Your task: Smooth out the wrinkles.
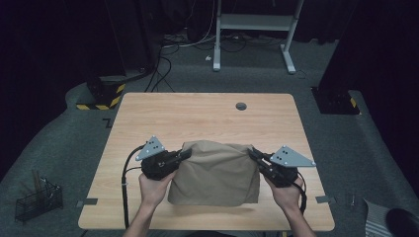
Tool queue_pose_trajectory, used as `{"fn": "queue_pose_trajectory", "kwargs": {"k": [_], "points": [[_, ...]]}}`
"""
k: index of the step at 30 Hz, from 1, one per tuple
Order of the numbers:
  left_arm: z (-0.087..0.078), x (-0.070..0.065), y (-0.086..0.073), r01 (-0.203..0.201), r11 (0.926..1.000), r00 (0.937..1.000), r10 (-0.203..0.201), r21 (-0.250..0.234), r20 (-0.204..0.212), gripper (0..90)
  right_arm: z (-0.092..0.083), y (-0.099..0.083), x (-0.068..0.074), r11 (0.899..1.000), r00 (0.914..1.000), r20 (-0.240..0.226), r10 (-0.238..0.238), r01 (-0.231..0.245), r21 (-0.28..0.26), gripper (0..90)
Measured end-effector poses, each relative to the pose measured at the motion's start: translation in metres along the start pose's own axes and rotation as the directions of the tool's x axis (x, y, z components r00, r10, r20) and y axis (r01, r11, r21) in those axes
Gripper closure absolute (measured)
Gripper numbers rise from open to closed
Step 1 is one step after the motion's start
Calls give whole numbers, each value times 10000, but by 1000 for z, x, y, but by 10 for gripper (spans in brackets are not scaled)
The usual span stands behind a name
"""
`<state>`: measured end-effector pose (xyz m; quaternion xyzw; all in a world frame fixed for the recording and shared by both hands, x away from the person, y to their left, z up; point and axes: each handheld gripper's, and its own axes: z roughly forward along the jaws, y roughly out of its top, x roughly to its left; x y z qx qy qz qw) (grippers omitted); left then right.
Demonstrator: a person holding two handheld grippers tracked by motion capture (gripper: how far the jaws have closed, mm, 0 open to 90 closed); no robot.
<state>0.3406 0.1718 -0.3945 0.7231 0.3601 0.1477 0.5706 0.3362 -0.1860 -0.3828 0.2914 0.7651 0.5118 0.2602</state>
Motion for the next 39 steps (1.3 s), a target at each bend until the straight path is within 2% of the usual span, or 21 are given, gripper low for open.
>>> {"fn": "queue_pose_trajectory", "kwargs": {"k": [39], "points": [[21,22,5,170,9995,9987,-157,260,-478,858,32,-1,-21,9982,9986,180,496,-501,318,868]]}}
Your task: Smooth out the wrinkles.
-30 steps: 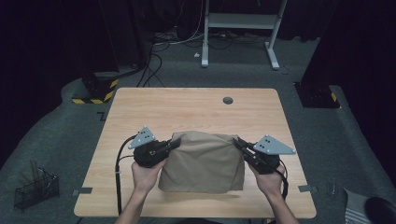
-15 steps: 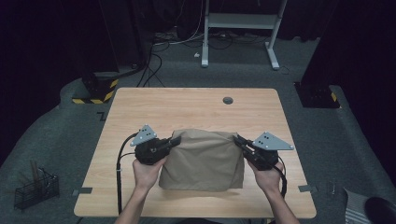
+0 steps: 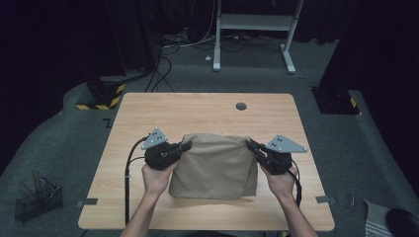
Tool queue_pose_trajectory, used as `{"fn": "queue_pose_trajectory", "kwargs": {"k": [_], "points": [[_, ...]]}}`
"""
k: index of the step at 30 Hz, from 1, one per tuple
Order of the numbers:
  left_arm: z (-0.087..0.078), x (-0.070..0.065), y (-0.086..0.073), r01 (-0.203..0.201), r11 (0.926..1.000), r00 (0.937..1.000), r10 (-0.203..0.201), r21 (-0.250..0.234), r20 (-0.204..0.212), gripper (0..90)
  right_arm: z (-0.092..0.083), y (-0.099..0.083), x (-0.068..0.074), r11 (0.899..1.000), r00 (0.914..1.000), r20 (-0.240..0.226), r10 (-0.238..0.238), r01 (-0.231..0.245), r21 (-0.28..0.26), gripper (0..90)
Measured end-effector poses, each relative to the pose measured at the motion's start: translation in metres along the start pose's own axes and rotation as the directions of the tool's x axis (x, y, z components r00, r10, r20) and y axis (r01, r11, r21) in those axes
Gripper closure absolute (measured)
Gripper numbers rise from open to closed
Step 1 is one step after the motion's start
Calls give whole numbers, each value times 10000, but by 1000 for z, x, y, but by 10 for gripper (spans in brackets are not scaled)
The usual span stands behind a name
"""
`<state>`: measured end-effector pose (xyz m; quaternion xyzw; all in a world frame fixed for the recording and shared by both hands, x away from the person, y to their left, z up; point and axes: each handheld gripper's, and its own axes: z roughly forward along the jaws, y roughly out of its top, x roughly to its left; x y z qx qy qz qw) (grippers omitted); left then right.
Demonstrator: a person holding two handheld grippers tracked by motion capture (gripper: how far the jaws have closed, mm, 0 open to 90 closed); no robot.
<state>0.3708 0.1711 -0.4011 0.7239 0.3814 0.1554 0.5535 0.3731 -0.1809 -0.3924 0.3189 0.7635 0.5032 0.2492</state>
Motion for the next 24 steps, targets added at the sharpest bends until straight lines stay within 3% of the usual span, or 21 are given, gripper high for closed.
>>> {"fn": "queue_pose_trajectory", "kwargs": {"k": [24], "points": [[23,18,-2,207,9983,9992,-187,544,-358,859,29,-7,-12,9976,9990,289,347,-363,597,868]]}}
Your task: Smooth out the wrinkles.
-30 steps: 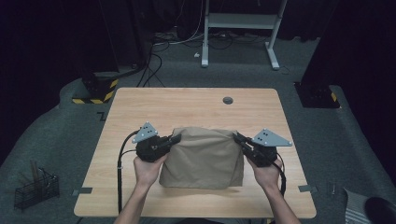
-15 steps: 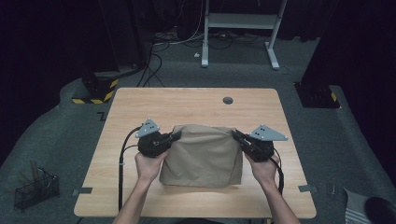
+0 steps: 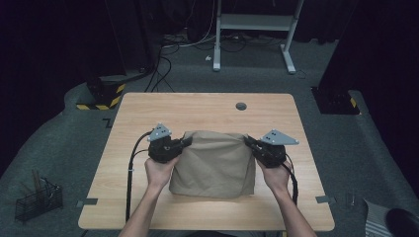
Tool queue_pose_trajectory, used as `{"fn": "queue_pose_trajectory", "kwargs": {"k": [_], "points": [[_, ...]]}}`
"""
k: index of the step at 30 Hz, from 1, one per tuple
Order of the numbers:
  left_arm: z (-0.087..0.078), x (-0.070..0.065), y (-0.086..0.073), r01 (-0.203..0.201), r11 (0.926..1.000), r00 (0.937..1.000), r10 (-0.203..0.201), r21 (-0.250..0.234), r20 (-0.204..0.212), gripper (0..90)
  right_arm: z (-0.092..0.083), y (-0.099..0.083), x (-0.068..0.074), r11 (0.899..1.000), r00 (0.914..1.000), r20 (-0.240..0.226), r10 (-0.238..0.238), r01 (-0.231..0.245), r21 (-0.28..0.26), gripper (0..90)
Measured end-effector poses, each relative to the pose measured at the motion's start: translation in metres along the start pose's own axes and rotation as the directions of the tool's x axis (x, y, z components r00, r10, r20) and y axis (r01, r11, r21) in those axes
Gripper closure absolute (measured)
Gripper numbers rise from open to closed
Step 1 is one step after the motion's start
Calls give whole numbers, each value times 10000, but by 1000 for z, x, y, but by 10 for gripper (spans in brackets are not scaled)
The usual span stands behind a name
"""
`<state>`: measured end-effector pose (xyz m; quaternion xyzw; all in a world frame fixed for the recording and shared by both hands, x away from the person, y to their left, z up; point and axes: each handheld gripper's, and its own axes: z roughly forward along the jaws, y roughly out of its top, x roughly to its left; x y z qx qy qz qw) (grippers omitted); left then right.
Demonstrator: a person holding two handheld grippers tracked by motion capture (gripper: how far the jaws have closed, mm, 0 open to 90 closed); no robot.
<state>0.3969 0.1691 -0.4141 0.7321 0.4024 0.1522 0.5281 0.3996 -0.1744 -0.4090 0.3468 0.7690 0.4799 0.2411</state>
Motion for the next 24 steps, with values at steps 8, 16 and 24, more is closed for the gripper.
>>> {"fn": "queue_pose_trajectory", "kwargs": {"k": [8,16,24], "points": [[7,3,-2,49,9999,10000,-48,145,-64,859,8,-5,-4,9998,9999,44,148,-149,164,867],[13,8,-4,138,9993,9998,-133,358,-141,859,16,-8,-6,9988,9997,88,212,-216,433,868],[20,11,-5,211,9983,9996,-199,535,-224,859,22,-10,-9,9976,9995,128,303,-310,624,868]]}}
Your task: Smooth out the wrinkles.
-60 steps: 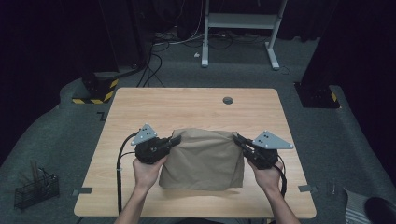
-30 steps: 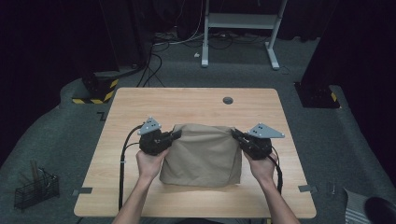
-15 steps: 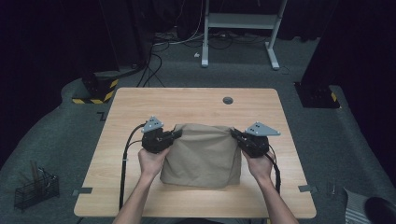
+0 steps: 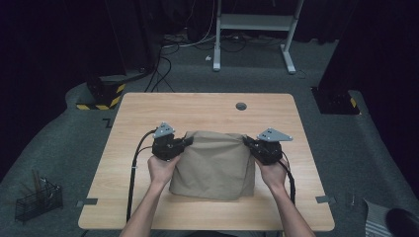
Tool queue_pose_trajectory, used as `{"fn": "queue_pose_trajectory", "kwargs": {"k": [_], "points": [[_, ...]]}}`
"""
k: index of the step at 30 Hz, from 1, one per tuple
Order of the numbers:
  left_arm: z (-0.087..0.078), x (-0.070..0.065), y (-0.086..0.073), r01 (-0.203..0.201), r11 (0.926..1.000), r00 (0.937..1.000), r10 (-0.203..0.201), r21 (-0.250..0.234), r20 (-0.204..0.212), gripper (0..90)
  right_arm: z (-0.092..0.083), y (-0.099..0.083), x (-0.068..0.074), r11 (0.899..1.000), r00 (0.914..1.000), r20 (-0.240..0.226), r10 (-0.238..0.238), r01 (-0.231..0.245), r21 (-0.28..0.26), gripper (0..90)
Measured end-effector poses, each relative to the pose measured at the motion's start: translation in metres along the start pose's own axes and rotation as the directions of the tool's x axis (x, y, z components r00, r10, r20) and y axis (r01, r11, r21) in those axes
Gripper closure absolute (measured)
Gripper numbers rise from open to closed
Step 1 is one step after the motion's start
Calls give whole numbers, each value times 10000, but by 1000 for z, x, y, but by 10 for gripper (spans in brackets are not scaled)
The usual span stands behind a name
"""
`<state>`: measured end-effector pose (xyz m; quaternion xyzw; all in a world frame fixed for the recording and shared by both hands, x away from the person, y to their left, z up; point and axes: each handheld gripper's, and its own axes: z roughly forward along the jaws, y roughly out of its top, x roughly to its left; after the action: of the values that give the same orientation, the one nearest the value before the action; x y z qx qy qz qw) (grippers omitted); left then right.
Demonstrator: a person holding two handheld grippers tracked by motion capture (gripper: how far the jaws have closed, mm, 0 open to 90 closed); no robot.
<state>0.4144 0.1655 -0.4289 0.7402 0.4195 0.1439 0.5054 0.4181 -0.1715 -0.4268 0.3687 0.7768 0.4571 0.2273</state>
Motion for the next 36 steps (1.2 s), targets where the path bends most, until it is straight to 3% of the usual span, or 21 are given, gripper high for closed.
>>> {"fn": "queue_pose_trajectory", "kwargs": {"k": [17,36], "points": [[17,4,-6,8,9986,9995,9,537,-326,859,22,-12,-9,9976,9993,32,376,-377,575,867],[41,23,-19,549,9915,9975,-493,1180,-500,859,49,-24,-17,9896,9971,106,747,-754,1229,865]]}}
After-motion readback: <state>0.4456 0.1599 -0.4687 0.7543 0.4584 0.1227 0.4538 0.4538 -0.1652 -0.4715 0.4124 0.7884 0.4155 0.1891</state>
